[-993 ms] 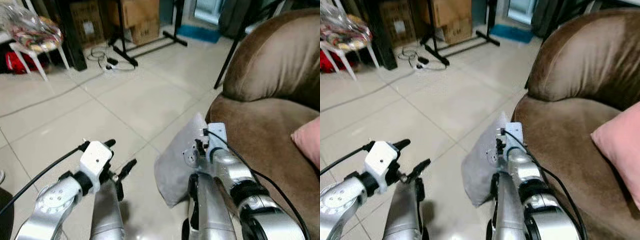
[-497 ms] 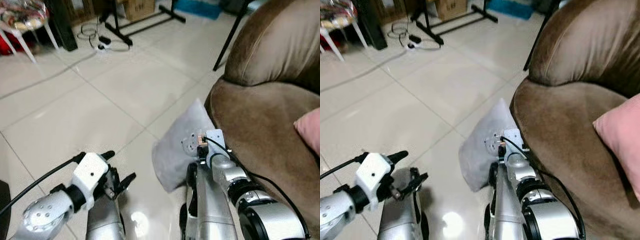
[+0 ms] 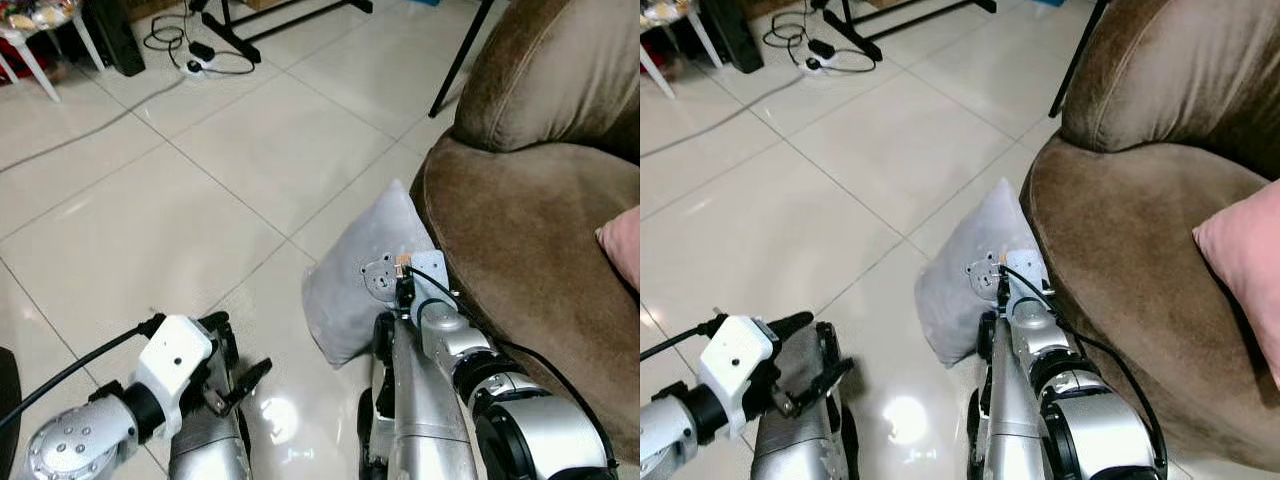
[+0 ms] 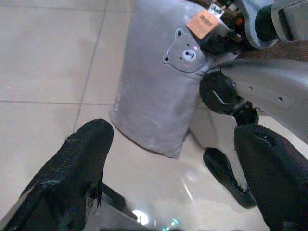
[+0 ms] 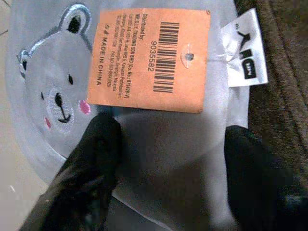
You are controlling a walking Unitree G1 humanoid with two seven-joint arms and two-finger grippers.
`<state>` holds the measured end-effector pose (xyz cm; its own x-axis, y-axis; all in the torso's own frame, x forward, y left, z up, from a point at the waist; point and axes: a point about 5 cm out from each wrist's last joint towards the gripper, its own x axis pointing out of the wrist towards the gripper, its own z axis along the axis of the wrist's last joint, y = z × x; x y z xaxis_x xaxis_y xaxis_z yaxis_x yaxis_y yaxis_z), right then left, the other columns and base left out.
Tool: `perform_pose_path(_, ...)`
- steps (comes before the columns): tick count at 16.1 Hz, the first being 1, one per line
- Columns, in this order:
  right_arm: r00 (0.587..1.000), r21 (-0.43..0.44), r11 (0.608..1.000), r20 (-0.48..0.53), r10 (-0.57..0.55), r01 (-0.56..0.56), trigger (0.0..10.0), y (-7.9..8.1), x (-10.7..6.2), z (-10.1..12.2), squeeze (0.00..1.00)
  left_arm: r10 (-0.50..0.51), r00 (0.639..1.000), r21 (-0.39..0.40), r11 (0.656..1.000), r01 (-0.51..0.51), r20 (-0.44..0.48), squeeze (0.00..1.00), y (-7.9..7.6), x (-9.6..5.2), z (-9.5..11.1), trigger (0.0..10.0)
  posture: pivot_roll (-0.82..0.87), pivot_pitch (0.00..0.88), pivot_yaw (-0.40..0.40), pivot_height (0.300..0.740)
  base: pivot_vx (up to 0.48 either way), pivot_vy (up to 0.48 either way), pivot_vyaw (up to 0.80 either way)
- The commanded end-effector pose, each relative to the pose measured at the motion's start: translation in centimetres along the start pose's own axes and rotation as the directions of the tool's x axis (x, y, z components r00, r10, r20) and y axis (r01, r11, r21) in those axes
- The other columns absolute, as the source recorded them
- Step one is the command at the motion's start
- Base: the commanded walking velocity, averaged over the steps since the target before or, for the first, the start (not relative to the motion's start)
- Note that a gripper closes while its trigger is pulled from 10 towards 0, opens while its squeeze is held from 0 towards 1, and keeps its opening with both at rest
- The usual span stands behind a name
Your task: Move the pillow to the sofa from floor
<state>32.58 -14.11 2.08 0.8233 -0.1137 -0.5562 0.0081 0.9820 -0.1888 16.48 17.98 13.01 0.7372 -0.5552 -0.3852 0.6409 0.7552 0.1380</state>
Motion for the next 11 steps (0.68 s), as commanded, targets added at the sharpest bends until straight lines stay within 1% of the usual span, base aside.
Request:
perform_pose_path(1, 0.999, 0.019, 1.0, -0.039, 0.014, -0.013, 0.0, 0.16, -0.06, -0.9, 0.0, -0.019, 1.0, -0.004, 1.0, 0.019, -0.007, 0.22, -0.49, -0.21, 0.09, 10.0, 0.1, 0.264, -0.062, 0.476, 0.0, 0.0, 0.0)
perform_pose_path(6, 0.999, 0.038, 0.999, -0.04, 0.029, -0.027, 0.0, 0.3, -0.1, -1.06, 0.0, -0.035, 0.999, -0.012, 0.999, 0.035, -0.004, 0.22, -0.7, -0.01, 0.34, 10.0, 0.09, 0.263, -0.059, 0.476, 0.0, 0.0, 0.0)
perform_pose_path(11, 0.999, 0.044, 0.998, -0.034, 0.04, -0.039, 0.0, 0.33, -0.07, -0.9, 0.0, -0.028, 1.0, -0.013, 1.0, 0.029, 0.013, 0.22, -0.5, 0.24, 0.71, 10.0, 0.09, 0.256, -0.061, 0.476, 0.0, 0.0, 0.0)
